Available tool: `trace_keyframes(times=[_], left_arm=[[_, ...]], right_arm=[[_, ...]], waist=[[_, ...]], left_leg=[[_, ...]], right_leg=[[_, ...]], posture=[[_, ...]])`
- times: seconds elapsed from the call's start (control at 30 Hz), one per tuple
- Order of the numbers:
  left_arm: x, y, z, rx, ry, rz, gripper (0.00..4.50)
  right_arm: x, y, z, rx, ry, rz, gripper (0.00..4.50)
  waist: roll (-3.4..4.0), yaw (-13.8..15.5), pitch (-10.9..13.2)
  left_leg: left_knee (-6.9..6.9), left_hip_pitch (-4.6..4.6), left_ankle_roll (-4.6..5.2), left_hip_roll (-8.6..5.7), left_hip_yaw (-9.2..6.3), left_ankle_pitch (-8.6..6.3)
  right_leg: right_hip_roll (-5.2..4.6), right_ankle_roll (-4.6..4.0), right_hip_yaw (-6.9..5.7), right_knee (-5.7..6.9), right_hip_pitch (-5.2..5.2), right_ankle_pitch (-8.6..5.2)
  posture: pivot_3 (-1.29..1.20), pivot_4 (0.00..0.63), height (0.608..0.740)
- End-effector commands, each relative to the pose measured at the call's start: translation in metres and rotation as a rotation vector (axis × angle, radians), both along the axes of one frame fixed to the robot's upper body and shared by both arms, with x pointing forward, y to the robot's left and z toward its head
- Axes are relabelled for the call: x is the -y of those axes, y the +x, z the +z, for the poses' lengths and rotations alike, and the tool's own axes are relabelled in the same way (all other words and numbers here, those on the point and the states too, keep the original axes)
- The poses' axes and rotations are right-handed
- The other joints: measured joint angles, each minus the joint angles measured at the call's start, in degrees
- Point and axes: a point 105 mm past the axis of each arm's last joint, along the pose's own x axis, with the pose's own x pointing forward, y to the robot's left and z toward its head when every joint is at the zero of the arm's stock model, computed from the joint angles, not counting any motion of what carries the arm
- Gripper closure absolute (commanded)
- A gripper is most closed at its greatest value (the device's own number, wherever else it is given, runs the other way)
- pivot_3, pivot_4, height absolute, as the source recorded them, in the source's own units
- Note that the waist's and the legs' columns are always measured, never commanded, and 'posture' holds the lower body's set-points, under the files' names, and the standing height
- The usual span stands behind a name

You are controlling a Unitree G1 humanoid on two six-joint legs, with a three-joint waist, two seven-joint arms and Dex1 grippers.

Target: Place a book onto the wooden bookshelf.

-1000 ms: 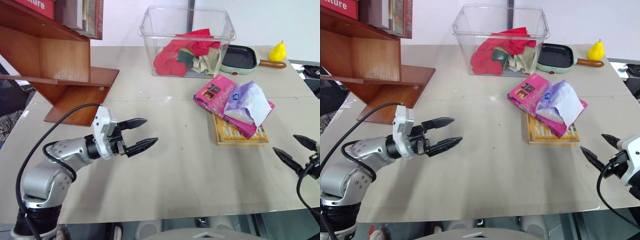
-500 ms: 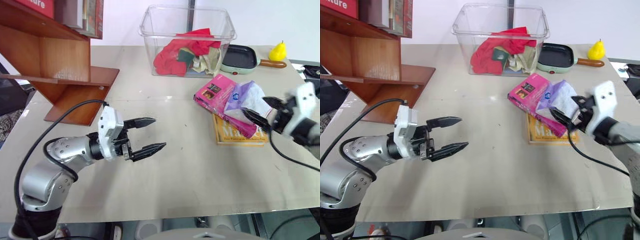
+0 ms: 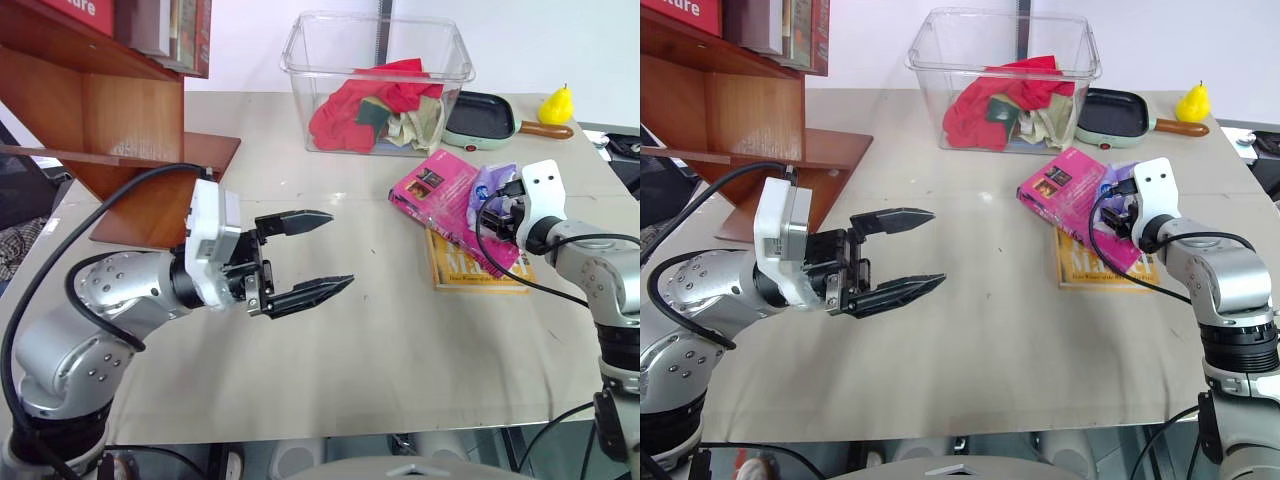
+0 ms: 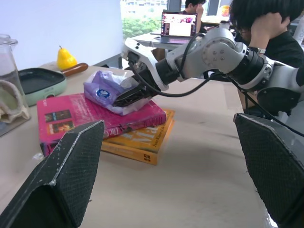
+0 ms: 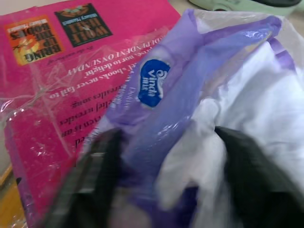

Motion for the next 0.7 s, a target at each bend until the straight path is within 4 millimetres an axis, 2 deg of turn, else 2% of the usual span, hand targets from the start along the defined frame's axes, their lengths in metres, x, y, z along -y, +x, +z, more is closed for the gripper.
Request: trace_keyframes(times=[0.03,0.07,0.1,0.17,0.23,0.3,0.43,0.5,0.57,0.67,0.7], left_arm=[[0.003,-0.002,0.010,0.039,-0.011,-0.020,0.00],[0.004,-0.002,0.011,0.038,-0.020,-0.027,0.00],[0.005,-0.001,0.012,0.037,-0.026,-0.031,0.00],[0.010,-0.001,0.013,0.036,-0.031,-0.058,0.00],[0.015,0.000,0.014,0.026,-0.051,-0.097,0.00],[0.021,0.000,0.014,0.016,-0.066,-0.141,0.00],[0.034,0.000,0.016,0.007,-0.096,-0.221,0.00],[0.039,0.000,0.017,0.008,-0.101,-0.266,0.00],[0.042,0.003,0.019,0.010,-0.107,-0.291,0.00],[0.045,0.005,0.021,0.009,-0.110,-0.321,0.00],[0.046,0.006,0.021,0.007,-0.109,-0.328,0.00]], right_arm=[[0.015,-0.005,-0.006,0.004,-0.065,-0.030,3.60],[0.020,-0.007,0.002,0.043,-0.067,-0.044,4.12],[0.023,-0.008,0.007,0.070,-0.068,-0.054,4.44],[0.043,-0.015,0.028,0.155,-0.079,-0.129,4.44],[0.079,-0.031,0.048,0.212,-0.093,-0.271,4.44],[0.110,-0.047,0.057,0.222,-0.141,-0.401,4.44],[0.157,-0.069,0.043,0.133,-0.177,-0.584,4.44],[0.168,-0.072,0.032,0.086,-0.137,-0.624,4.44],[0.167,-0.071,0.022,0.043,-0.079,-0.603,4.44],[0.166,-0.072,0.006,-0.019,-0.045,-0.570,3.63],[0.168,-0.074,0.002,-0.031,-0.038,-0.572,3.20]], waist=[[-0.03,0.1,0.0],[-0.04,0.1,0.0],[-0.04,0.1,0.0],[-0.02,0.1,0.0],[0.05,0.2,0.0],[0.14,0.4,0.1],[0.12,-0.2,0.1],[0.12,-0.8,0.1],[0.14,-1.3,0.1],[0.14,-1.8,0.1],[0.14,-1.8,0.1]], left_leg=[[0.01,0.00,0.00,0.00,-0.01,0.00],[0.03,0.00,0.00,0.00,-0.02,0.00],[0.04,0.00,0.00,0.00,-0.02,0.00],[0.05,-0.01,0.00,-0.01,-0.01,0.00],[0.05,-0.05,0.00,-0.03,0.01,0.00],[0.05,-0.16,0.00,-0.08,0.01,0.00],[0.00,-0.09,0.00,-0.07,0.08,0.00],[-0.01,-0.02,0.01,-0.03,0.12,0.00],[-0.01,0.01,0.01,-0.04,0.17,0.00],[-0.01,0.07,0.02,-0.04,0.20,0.00],[-0.01,0.07,0.02,-0.03,0.18,0.01]], right_leg=[[0.07,0.13,0.09,0.00,0.01,-0.08],[0.13,0.14,0.18,0.00,0.03,-0.08],[0.17,0.14,0.25,0.00,0.04,-0.08],[0.22,0.13,0.36,0.00,0.04,-0.08],[0.23,0.11,0.42,0.00,0.03,-0.07],[0.23,0.01,0.48,-0.01,-0.03,0.00],[0.30,0.09,0.65,-0.03,-0.03,-0.06],[0.38,0.08,0.73,-0.02,-0.03,-0.06],[0.39,0.09,0.83,0.01,-0.03,-0.06],[0.54,0.18,1.10,0.05,-0.03,-0.10],[0.66,0.23,1.23,0.05,-0.03,-0.13]], posture=[[0.00,0.150,0.740],[0.00,0.150,0.740],[0.00,0.150,0.740],[0.00,0.150,0.740],[0.00,0.150,0.740],[0.00,0.150,0.740],[0.00,0.150,0.740],[0.00,0.150,0.740],[0.00,0.150,0.740],[0.00,0.150,0.740],[0.00,0.150,0.740]])
